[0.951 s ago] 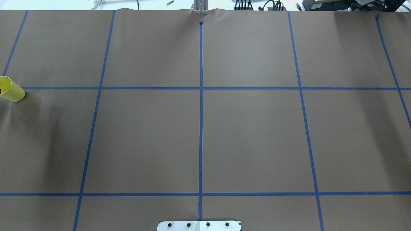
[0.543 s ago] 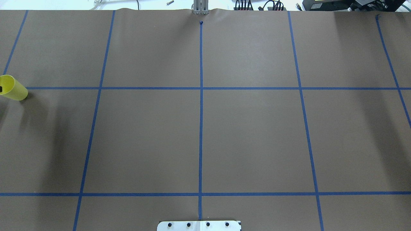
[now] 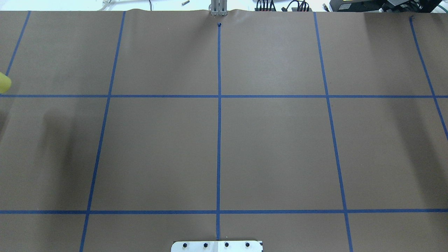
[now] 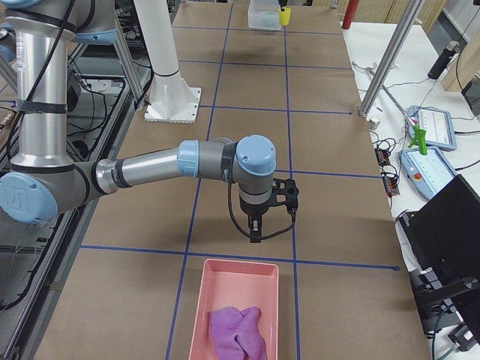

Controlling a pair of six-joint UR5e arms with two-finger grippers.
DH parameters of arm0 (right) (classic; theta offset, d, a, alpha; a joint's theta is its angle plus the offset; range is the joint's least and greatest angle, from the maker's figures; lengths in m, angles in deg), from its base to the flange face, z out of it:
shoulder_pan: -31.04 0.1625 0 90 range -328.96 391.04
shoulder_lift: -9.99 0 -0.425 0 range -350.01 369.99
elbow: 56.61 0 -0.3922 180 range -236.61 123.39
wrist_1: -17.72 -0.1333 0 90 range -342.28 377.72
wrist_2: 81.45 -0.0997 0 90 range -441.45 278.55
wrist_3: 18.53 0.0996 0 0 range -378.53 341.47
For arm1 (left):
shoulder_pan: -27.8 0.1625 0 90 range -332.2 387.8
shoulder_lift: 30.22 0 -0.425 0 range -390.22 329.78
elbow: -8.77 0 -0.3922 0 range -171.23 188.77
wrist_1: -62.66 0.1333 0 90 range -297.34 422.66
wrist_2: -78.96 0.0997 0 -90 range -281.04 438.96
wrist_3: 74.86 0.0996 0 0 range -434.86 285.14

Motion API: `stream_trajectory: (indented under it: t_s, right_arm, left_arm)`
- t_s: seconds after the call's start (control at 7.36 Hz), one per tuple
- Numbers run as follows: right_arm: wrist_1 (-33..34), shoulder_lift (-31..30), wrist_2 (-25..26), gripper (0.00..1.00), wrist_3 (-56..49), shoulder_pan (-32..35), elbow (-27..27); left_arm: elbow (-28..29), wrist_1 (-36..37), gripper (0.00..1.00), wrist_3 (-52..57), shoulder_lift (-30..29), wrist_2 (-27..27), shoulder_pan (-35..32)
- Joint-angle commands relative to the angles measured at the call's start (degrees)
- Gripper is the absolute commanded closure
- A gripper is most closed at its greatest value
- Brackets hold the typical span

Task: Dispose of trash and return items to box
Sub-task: 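Lift the yellow cup with the left gripper and place it into the clear bin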

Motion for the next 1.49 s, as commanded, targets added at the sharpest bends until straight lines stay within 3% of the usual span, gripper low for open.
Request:
stream_trajectory:
  t_s: [0.0,0.27,0.54,0.81,1.36]
  right_arm:
    - [-0.01,-0.05,-0.02,0.00,0.08,-0.03,-0.02]
    - [0.07,-0.14,0.59,0.00,0.08,-0.03,-0.20]
    - [-0.01,-0.58,0.42,0.00,0.08,-0.03,-0.11]
    - [-0.10,-0.58,0.59,0.00,0.08,-0.12,-0.20]
    - [-0.28,-0.41,0.59,0.00,0.08,-1.00,-0.11]
  left_arm:
    - [0.26,13.72,1.00,20.58,0.08,-0.43,-11.74]
    - [0.70,20.90,1.00,35.48,2.35,5.07,-16.89]
    - [8.65,18.29,1.00,43.24,3.70,7.75,-17.43]
    - [15.97,8.03,1.00,43.28,4.13,12.03,-17.43]
    - [23.54,3.42,1.00,41.18,0.98,12.94,-17.34]
